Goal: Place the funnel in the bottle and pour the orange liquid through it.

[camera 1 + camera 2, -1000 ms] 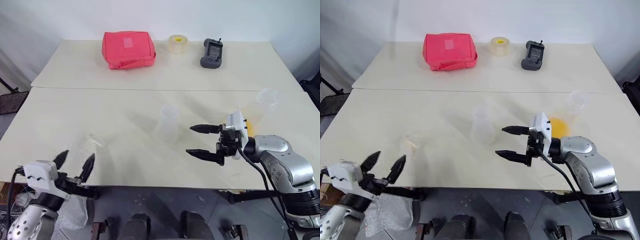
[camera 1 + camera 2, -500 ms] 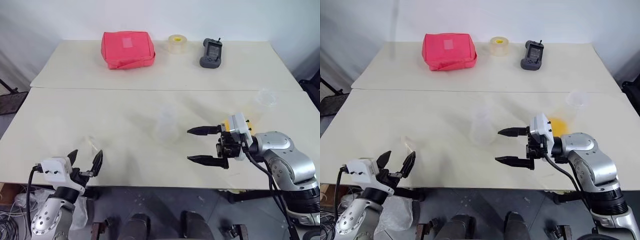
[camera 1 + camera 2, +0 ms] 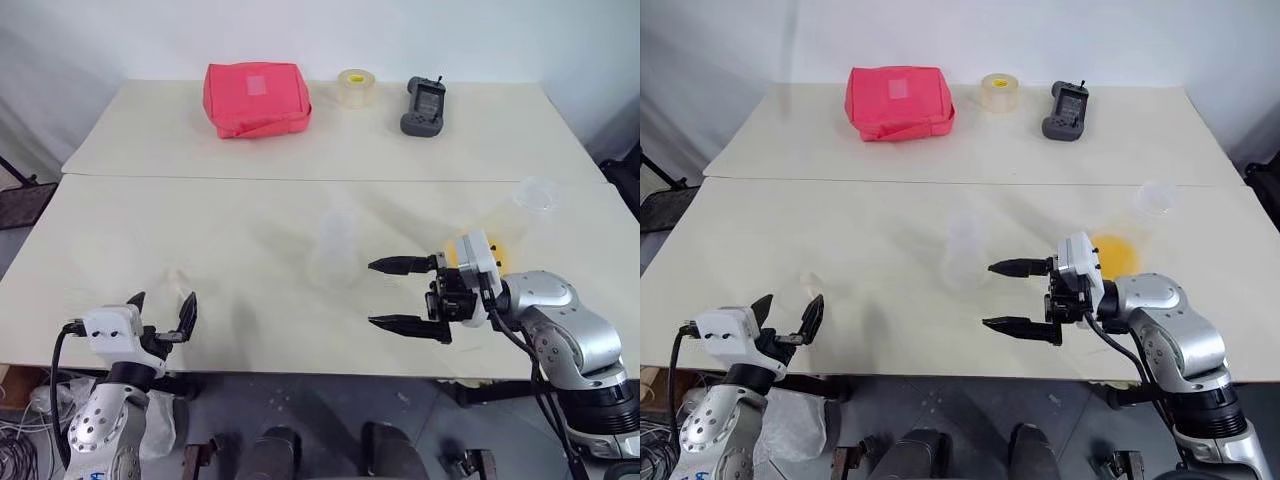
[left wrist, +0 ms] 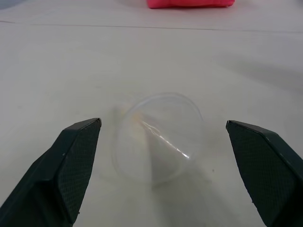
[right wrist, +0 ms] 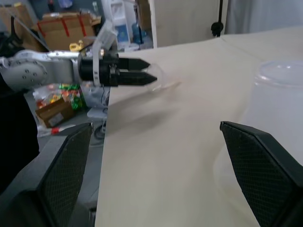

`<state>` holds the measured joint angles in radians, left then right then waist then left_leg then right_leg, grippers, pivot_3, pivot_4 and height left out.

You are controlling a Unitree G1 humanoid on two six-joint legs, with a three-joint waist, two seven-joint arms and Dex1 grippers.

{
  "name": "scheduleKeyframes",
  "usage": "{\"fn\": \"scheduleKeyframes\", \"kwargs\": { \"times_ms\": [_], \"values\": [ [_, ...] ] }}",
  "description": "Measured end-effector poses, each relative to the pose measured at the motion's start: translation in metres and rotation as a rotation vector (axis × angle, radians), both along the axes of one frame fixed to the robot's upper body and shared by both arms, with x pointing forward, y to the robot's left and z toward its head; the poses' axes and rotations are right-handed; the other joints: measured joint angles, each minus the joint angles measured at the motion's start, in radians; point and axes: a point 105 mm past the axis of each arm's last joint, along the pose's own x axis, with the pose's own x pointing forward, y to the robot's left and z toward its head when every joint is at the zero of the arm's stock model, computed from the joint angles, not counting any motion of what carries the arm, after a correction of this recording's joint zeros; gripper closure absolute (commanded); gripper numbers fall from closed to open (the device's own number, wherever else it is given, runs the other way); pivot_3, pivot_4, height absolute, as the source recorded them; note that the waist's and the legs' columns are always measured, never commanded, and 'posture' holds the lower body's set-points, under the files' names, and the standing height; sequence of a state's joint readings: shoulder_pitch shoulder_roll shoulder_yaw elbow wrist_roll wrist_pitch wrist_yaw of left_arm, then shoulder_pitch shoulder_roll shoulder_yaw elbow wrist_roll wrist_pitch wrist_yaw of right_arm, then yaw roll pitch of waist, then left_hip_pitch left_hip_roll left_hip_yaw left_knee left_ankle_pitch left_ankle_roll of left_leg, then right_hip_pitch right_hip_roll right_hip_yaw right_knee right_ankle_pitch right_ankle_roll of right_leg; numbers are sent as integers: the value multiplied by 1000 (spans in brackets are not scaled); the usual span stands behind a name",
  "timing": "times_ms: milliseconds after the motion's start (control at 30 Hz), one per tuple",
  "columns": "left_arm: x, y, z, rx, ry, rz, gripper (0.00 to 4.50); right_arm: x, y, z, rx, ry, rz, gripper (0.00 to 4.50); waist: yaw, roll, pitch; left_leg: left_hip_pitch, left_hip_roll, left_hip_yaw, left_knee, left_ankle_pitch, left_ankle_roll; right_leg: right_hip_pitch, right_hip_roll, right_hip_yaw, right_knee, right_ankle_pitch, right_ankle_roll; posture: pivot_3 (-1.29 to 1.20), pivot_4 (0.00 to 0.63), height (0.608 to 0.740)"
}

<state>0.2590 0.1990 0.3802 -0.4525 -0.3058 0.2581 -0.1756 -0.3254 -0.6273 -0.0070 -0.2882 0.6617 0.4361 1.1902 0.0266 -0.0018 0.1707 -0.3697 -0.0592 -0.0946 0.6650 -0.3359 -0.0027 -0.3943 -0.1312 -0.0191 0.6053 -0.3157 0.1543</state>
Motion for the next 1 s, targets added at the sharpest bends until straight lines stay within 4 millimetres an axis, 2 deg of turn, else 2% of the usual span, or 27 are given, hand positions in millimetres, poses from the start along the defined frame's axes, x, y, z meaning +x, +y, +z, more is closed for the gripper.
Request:
{"fn": "scheduleKeyframes", "kwargs": {
  "times_ms": [167,400,567,667,833,1000],
  "values": [
    [7,4,5,17,-14,2,9,0,1,1,1,-7,-11,0,0,0,0,0,0,0,0,0,0,0,0,0,1,0,0,0,150,740],
    [6,22,12,58,-18,38,9,-1,-1,-2,-5,1,-25,0,-1,0,0,0,0,0,0,0,0,0,0,0,1,0,0,0,150,740],
    [7,28,5,56,13,43,9,-1,-2,-2,-11,0,-29,0,-1,0,0,0,0,-1,0,0,0,-1,0,0,1,0,0,0,150,740],
    [9,28,7,62,17,35,637,-1,-2,-2,-16,-3,-33,0,-1,0,0,0,0,-1,0,0,0,-1,0,0,1,0,0,0,150,740],
    [12,27,11,56,4,27,2127,1,-3,-2,-18,-4,-48,0,0,0,0,0,0,-1,0,0,0,-1,0,0,2,0,0,0,150,740],
    [11,29,11,49,10,28,3292,2,-4,-2,-23,-6,-61,0,0,0,0,1,0,-1,0,0,0,0,0,0,2,0,0,0,150,740]
  ]
}}
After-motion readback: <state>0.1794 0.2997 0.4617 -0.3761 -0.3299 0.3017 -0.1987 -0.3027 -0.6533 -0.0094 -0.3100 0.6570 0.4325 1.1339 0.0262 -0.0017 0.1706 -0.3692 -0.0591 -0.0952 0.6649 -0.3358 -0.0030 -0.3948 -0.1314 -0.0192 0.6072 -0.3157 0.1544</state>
